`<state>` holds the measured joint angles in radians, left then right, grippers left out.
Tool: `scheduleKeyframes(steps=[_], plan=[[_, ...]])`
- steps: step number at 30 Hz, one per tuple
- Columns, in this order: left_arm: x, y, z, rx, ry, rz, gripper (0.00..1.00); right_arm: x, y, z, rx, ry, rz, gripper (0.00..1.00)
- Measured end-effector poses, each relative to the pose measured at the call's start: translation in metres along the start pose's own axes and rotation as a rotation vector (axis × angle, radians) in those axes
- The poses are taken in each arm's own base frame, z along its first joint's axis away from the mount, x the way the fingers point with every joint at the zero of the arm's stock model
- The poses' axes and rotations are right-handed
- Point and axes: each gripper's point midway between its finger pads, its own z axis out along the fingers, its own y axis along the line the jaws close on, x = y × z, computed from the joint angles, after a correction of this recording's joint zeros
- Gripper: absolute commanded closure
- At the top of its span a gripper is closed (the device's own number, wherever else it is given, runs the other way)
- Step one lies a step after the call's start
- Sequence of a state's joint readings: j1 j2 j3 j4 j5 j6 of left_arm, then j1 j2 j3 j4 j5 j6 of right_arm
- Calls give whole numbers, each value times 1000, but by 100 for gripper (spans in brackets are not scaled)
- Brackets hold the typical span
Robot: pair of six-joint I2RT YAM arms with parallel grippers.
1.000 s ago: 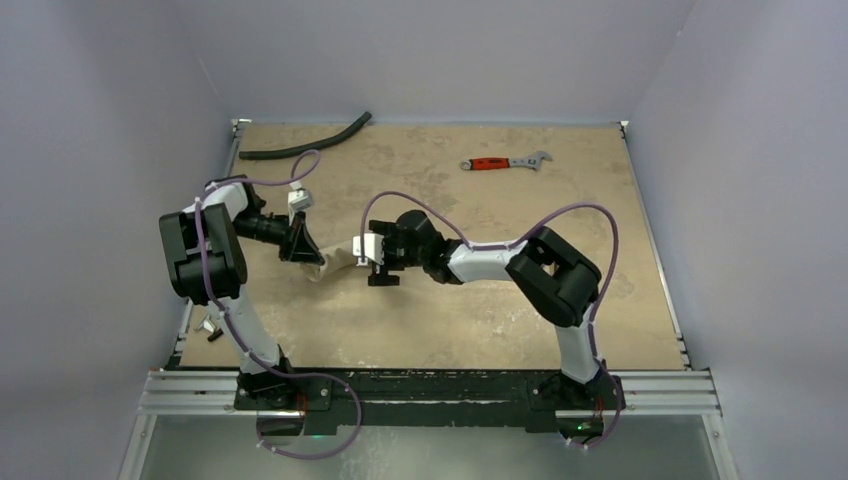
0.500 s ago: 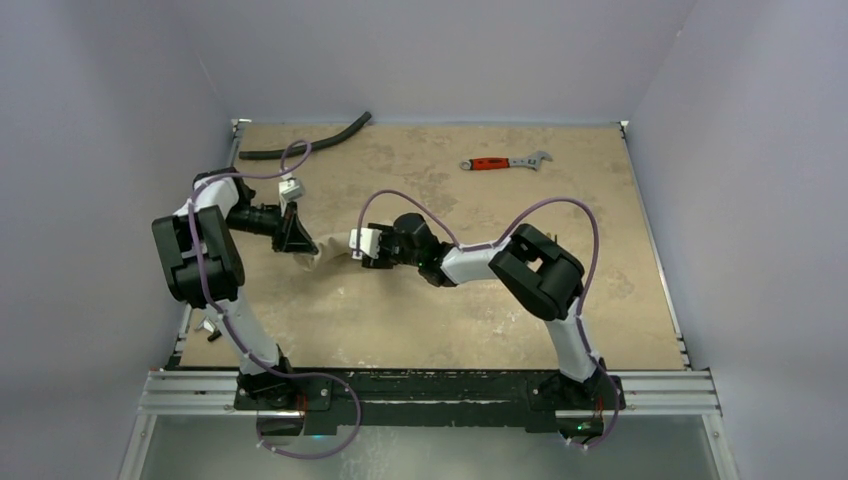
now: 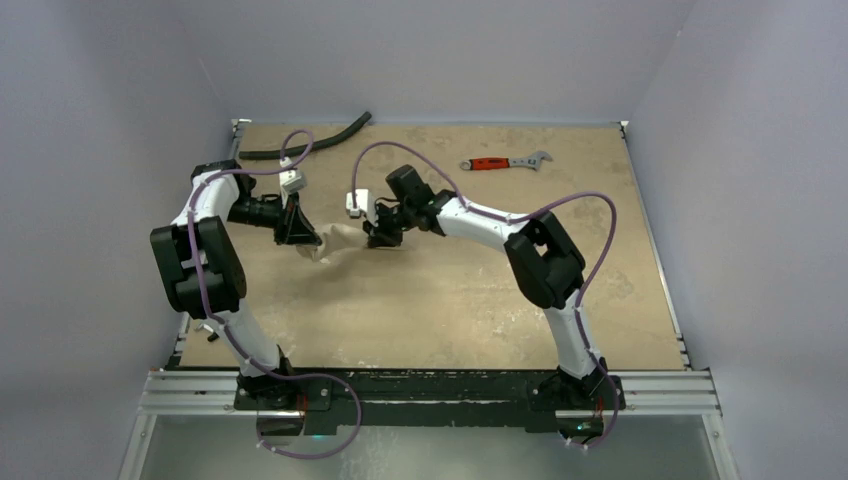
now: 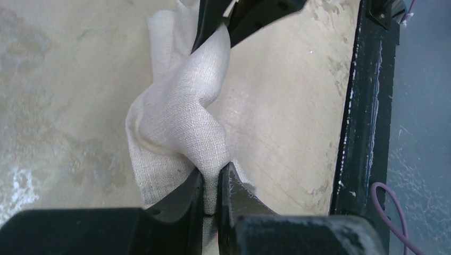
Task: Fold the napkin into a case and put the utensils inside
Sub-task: Turn over the smaller rectangle folded napkin at the center of the board.
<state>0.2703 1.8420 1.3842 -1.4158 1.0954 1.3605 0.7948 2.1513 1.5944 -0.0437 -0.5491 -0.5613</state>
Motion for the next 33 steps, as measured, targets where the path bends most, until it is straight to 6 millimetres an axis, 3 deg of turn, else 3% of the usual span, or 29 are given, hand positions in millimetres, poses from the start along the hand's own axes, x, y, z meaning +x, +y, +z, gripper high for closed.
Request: scheduleKeyframes(steps=[4, 7, 11, 17, 23, 27, 31, 33], plan=[[-14, -19, 12, 32, 12, 58, 100, 5, 17, -42, -144, 55, 146, 91], [-13, -40, 29, 94, 29, 66, 100, 17, 36, -72, -256, 72, 281, 91], [0, -57, 46, 160, 42, 23, 100, 29, 62, -89, -383, 66, 415, 91], [23, -61, 55, 208, 58, -87, 100, 20, 92, -103, -524, 38, 523, 96], [16, -69, 60, 230, 47, -90, 100, 1, 111, -124, -518, -14, 558, 95], [25, -72, 63, 249, 84, -118, 100, 11, 112, -117, -544, 3, 608, 92], [48, -59, 67, 267, 158, -205, 100, 56, 107, -80, -600, 78, 692, 87], [59, -48, 71, 277, 193, -252, 100, 75, 108, -64, -624, 103, 725, 78]])
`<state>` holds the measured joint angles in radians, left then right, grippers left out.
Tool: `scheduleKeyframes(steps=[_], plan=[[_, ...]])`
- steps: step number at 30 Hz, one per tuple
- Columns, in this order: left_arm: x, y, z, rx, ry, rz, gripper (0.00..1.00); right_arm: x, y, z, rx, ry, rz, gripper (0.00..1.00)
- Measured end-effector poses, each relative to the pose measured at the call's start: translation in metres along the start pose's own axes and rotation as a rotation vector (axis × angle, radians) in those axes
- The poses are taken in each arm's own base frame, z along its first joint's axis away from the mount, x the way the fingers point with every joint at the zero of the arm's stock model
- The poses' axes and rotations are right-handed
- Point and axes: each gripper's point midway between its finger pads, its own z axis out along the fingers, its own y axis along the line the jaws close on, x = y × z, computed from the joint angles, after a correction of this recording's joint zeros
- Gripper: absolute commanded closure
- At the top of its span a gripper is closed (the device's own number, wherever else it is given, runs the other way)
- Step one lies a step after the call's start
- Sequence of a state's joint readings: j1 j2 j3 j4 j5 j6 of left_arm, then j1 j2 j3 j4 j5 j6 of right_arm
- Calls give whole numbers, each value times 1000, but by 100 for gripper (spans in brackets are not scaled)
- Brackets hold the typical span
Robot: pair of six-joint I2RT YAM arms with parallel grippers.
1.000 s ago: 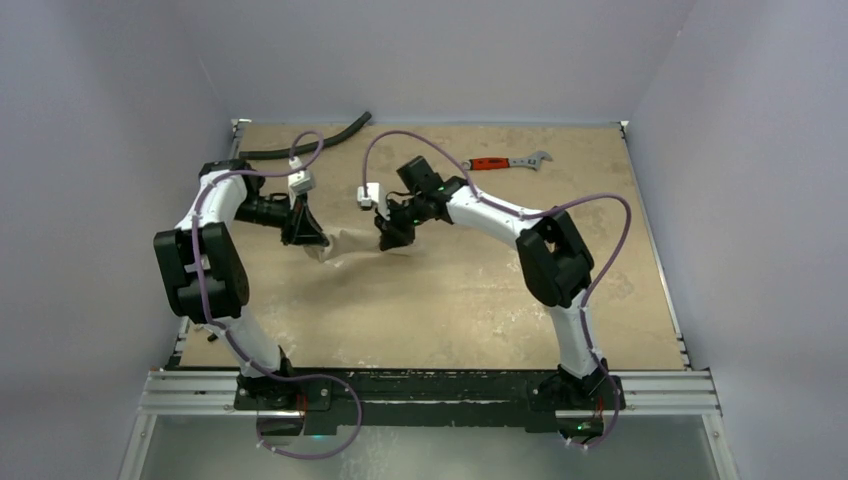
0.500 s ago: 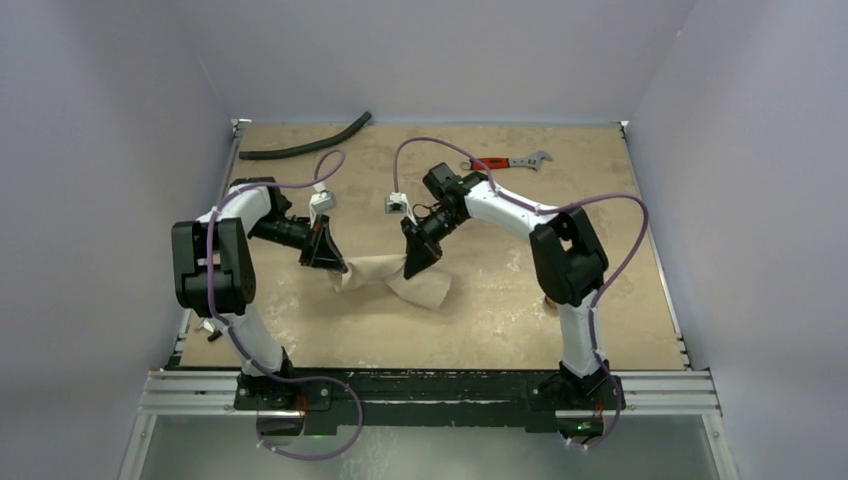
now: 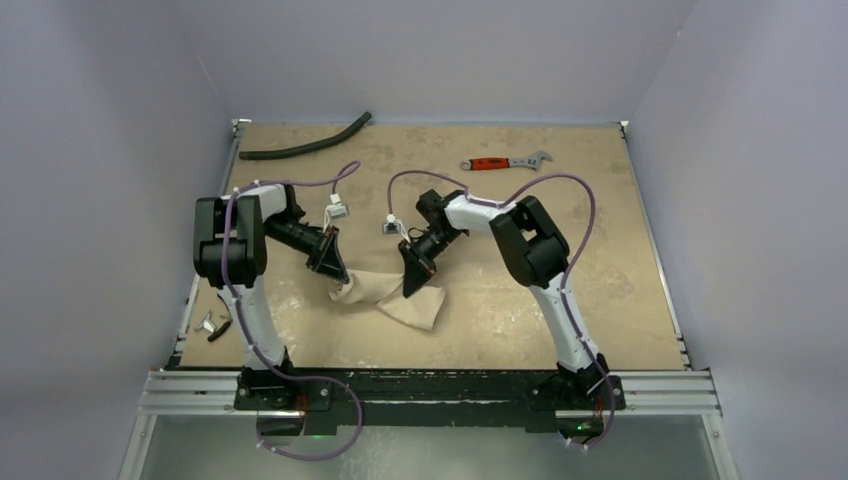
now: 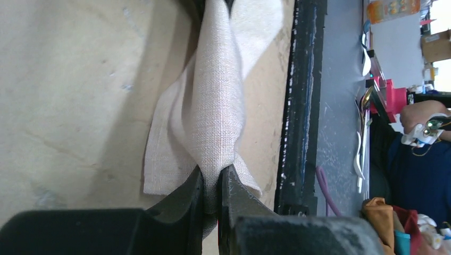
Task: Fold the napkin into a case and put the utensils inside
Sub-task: Turn over the smaller rectangle folded napkin at the center of the board.
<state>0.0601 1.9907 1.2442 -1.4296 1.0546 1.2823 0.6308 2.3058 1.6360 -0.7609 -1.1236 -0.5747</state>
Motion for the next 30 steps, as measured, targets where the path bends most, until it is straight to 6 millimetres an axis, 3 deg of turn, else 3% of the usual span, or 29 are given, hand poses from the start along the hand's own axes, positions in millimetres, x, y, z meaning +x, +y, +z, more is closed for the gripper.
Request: scheduleKeyframes(steps=[3, 5, 7, 12, 13, 16, 24, 27, 30], plan=[[7, 21, -2, 1, 31, -53, 100, 6, -11, 10, -35, 8, 45, 66], [9, 34, -10, -22, 41, -84, 89, 3, -9, 8, -33, 11, 48, 53], [10, 47, -17, -63, 44, -87, 80, -3, -9, 6, -26, 5, 33, 50], [11, 75, -25, -175, 52, -117, 20, -8, -11, 0, 33, 19, 7, 41], [10, 73, -26, -184, 42, -141, 15, -9, -11, -1, 48, 24, 7, 39], [-3, 72, -38, -273, 27, -118, 9, -13, -14, -7, 106, 37, -5, 33], [-27, 105, -78, -516, 39, -1, 3, -26, -32, -31, 348, 56, -17, 28], [-32, 106, -89, -562, 43, 10, 3, -29, -44, -47, 477, 50, -5, 37], [-47, 94, -101, -585, 23, 46, 3, -29, -50, -68, 577, 14, 32, 57]])
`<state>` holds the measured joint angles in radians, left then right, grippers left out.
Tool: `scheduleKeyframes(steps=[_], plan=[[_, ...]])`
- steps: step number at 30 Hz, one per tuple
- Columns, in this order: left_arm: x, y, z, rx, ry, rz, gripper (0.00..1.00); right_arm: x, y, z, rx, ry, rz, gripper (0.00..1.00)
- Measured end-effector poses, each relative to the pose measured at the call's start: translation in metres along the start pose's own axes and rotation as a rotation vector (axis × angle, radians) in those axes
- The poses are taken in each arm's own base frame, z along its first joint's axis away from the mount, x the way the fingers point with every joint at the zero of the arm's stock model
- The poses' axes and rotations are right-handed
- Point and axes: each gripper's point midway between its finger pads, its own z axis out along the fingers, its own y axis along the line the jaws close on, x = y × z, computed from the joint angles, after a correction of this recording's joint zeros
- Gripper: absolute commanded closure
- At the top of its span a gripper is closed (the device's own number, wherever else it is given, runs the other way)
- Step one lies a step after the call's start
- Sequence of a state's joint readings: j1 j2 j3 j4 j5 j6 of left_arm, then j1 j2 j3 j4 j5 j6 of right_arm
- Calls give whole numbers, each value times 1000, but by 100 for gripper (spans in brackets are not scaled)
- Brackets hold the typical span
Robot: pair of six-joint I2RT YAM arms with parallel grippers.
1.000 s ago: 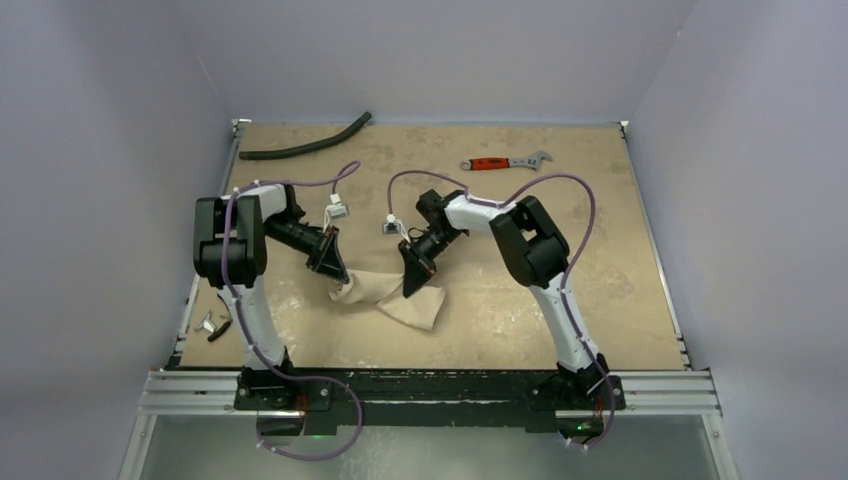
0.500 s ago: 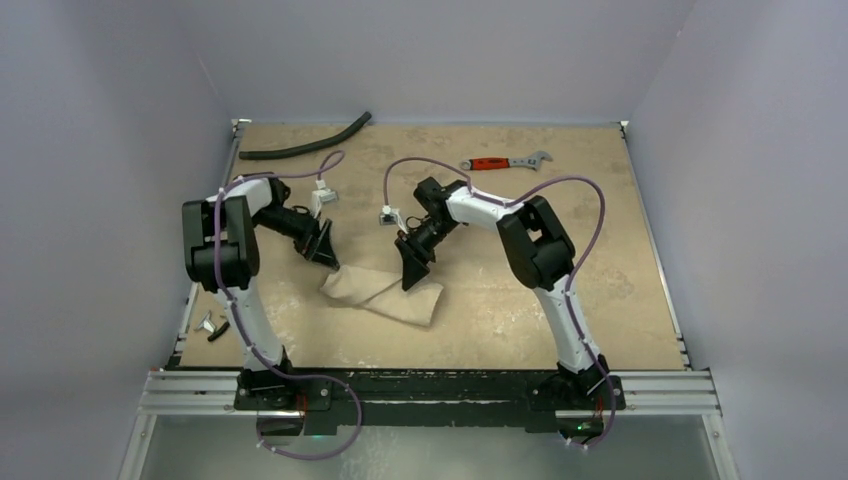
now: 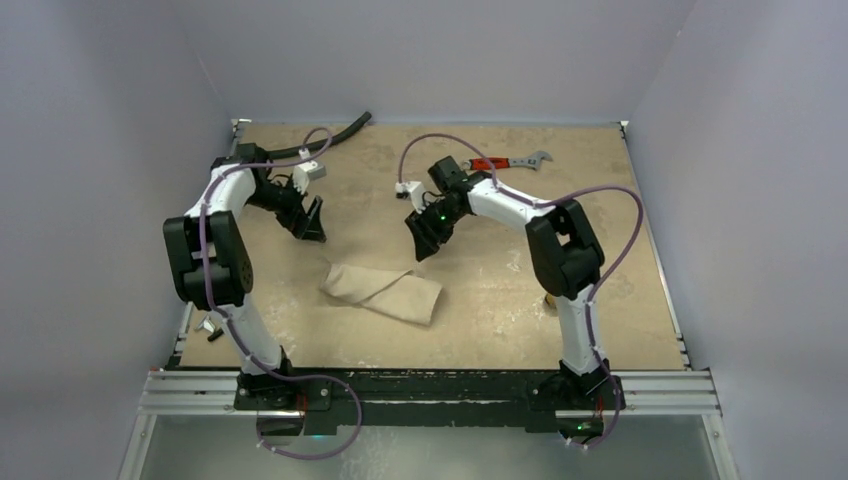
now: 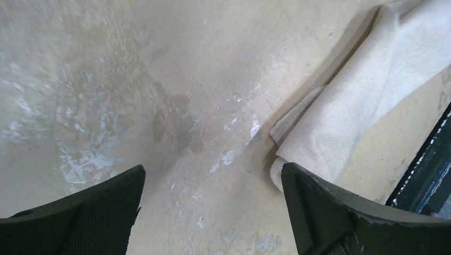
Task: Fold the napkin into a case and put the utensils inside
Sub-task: Turn over the smaller rectangle folded napkin at the center of the board.
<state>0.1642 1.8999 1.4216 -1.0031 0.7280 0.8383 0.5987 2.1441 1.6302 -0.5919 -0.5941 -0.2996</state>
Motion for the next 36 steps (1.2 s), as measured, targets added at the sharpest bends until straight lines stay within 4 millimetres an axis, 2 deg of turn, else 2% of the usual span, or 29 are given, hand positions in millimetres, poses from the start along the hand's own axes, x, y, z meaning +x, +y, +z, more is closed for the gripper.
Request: scheduleKeyframes(steps=[3, 5, 7, 9, 11, 13, 14, 17, 20, 22, 27, 30, 32, 34, 36], plan=[[-19, -16, -14, -11, -33, 55, 5, -11, -5, -19, 56, -80, 37, 77], [-31, -31, -17, 1, -49, 96, 11, -24, 1, -36, 75, -162, 56, 91], [-41, -49, -16, 31, -64, 142, 20, -39, 18, -47, 54, -263, 64, 100], [-44, -68, -13, 88, -64, 181, 32, -48, 41, -48, -5, -345, 75, 100], [-37, -83, -10, 155, -43, 206, 51, -50, 71, -38, -104, -418, 94, 100], [-25, -93, -9, 219, -15, 209, 71, -44, 102, -19, -225, -445, 130, 100], [-18, -96, -7, 248, -2, 212, 78, -40, 114, -8, -283, -442, 156, 100], [10, -106, 3, 327, 46, 216, 81, -34, 133, 25, -398, -413, 216, 100], [28, -111, 10, 377, 81, 208, 84, -27, 130, 48, -434, -386, 286, 100], [33, -110, 14, 389, 91, 219, 85, -24, 122, 56, -432, -375, 326, 100], [32, -115, 18, 420, 87, 294, 85, -33, 108, 66, -418, -374, 351, 100], [27, -123, 18, 440, 79, 344, 78, -37, 101, 73, -405, -371, 346, 100], [23, -130, 20, 455, 81, 390, 77, -35, 95, 80, -386, -356, 351, 100], [23, -141, 26, 481, 97, 432, 79, -30, 91, 86, -373, -336, 355, 100], [32, -148, 34, 503, 131, 457, 82, -27, 89, 88, -366, -322, 352, 100]])
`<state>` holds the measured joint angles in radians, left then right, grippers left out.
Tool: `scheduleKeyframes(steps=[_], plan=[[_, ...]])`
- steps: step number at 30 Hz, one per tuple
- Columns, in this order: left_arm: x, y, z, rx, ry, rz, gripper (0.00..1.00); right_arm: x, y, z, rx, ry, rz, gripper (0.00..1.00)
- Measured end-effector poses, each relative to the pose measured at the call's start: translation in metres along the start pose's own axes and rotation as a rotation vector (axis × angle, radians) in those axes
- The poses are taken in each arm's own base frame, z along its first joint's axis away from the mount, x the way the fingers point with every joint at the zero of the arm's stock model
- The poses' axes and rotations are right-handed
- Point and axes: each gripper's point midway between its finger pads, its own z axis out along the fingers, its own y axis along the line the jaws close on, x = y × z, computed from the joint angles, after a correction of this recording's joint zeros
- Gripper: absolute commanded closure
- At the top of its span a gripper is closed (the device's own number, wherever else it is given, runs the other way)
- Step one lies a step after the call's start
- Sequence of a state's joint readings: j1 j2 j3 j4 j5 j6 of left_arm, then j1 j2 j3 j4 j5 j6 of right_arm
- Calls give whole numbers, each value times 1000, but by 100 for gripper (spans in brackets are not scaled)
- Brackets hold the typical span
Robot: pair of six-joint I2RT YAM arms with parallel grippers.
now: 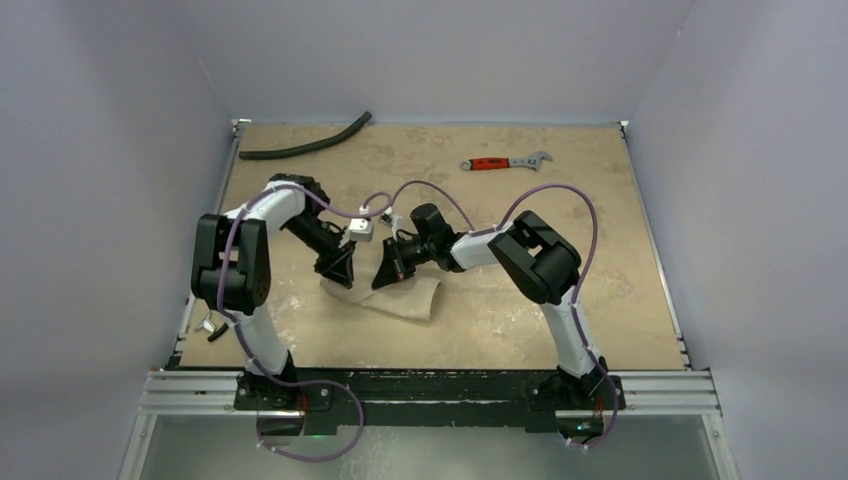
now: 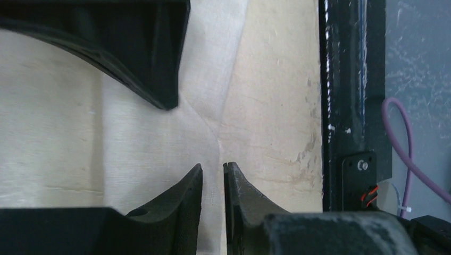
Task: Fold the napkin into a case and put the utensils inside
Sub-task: Turn over the smaller rectangle folded napkin at the center of the board, then move the spoon to the center of the board.
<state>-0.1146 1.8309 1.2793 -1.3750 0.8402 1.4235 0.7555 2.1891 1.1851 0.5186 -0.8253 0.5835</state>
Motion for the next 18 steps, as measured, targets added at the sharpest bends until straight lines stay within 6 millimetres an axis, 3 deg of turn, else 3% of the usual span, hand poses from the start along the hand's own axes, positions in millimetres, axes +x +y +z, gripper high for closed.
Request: scheduleKeyframes(steps=[3, 7, 12, 18], plan=[[22, -1, 12, 18, 61, -18, 87, 0, -1, 0, 4, 7, -20, 100], [51, 15, 12, -22, 104, -61, 89, 0, -2, 0, 4, 13, -44, 100], [62, 32, 1, -93, 88, -85, 92, -2, -2, 0, 9, 23, -69, 100], [71, 35, 11, -116, 71, -111, 96, -4, -2, 0, 16, 39, -93, 100]])
